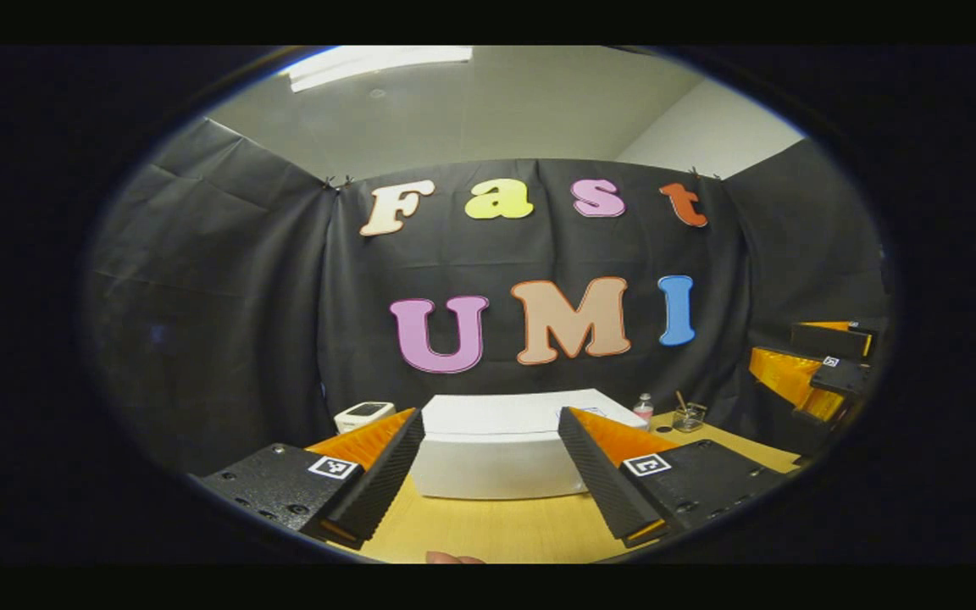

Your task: Open the microwave oven with the left hand, put the food in, and close the microwave oven.

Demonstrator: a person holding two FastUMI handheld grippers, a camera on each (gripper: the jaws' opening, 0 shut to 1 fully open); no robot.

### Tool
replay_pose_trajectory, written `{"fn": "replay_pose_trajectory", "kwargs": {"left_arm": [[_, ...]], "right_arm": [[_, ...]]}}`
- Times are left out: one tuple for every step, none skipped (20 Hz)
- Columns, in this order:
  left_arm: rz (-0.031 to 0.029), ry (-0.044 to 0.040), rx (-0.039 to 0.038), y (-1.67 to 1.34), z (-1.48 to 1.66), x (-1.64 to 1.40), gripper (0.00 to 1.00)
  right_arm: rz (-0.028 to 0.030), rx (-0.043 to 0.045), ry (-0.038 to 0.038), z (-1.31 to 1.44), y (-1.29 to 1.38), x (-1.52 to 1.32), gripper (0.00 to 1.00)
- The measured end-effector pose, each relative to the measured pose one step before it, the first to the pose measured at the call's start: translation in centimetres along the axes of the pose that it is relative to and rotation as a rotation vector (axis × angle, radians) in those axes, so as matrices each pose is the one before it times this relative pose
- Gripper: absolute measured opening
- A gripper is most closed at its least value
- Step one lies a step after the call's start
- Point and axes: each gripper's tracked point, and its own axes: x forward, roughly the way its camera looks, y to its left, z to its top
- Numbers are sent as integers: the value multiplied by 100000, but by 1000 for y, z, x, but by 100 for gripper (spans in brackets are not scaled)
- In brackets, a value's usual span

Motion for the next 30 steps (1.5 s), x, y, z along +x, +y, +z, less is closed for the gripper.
{"fn": "replay_pose_trajectory", "kwargs": {"left_arm": [[385,62,426,112,-95,-87,98],[476,29,-121,160,5,-14,99],[218,-33,-580,46,-47,-30,99],[137,627,-305,-12,-188,-129,100],[355,559,-51,179,-275,-106,98],[352,367,-10,189,-76,-8,98],[159,485,119,102,-231,-25,99],[8,248,183,13,-180,-28,98],[-94,380,241,45,-268,116,98],[-336,312,68,-18,-98,49,96],[-195,121,-360,-46,-296,51,98],[-543,-141,-575,-90,-125,181,98],[-700,-241,-614,-240,-382,377,98],[-637,-68,-68,-238,-356,390,100],[-509,329,475,-83,-572,432,100],[-543,352,568,-169,-690,564,100],[-1155,-243,536,-368,-557,608,98],[-1369,190,2,-457,-843,709,98],[-1331,1331,-227,-479,-1264,795,98],[-1466,723,-664,-568,-1170,733,100],[-1798,898,-1139,-717,-1040,826,98],[-2000,1281,-540,-775,-1087,959,98],[-1790,1563,-725,-715,-1317,881,98],[-1380,2284,101,-608,-1316,975,98],[-1553,1613,-602,-656,-1328,1068,100],[-1139,2744,-856,-790,-1479,1079,98],[-713,2271,295,-379,-963,811,98],[-692,1803,-86,-509,-1096,1051,99],[-1344,1996,353,-696,-1016,947,99],[-1253,1874,445,-767,-986,867,98]], "right_arm": [[-378,-26,-220,48,-47,-64,94],[2,34,-392,104,42,-6,94],[-78,-321,-168,29,65,-96,94],[-101,-423,81,-168,-110,-102,94],[-127,-224,362,-137,-24,-41,94],[97,249,321,-23,93,-84,95],[78,471,16,51,85,-113,95],[-268,368,16,-91,-115,-85,95],[-367,210,93,-34,-82,-58,95],[-80,112,298,-120,-25,-117,94],[222,-237,23,15,-41,-138,94],[10,-401,-278,92,-80,19,94],[-411,-419,-284,158,-129,-33,94],[-423,-150,-86,22,-261,-7,94],[-196,108,-52,136,-103,57,94],[-436,150,-89,-51,-180,-104,94],[-273,131,-28,152,-131,-125,94],[-246,74,-192,146,-167,-71,94],[-394,-118,-261,211,-312,-157,94],[-665,-226,-351,53,-342,-130,94],[-428,-284,-445,257,-281,-94,94],[-287,-355,-268,149,-309,-237,98],[-59,-599,-228,150,-210,-99,98],[-912,-1191,4,-110,-412,-40,94],[-1193,-1172,379,-131,-519,-190,94],[-707,-560,570,-353,-324,-191,94],[-186,-319,913,-136,-258,-122,94],[-833,-354,136,-62,-452,-185,94],[-1484,-833,33,28,-603,-165,95],[-1438,-909,-37,-193,-553,-257,94]]}}
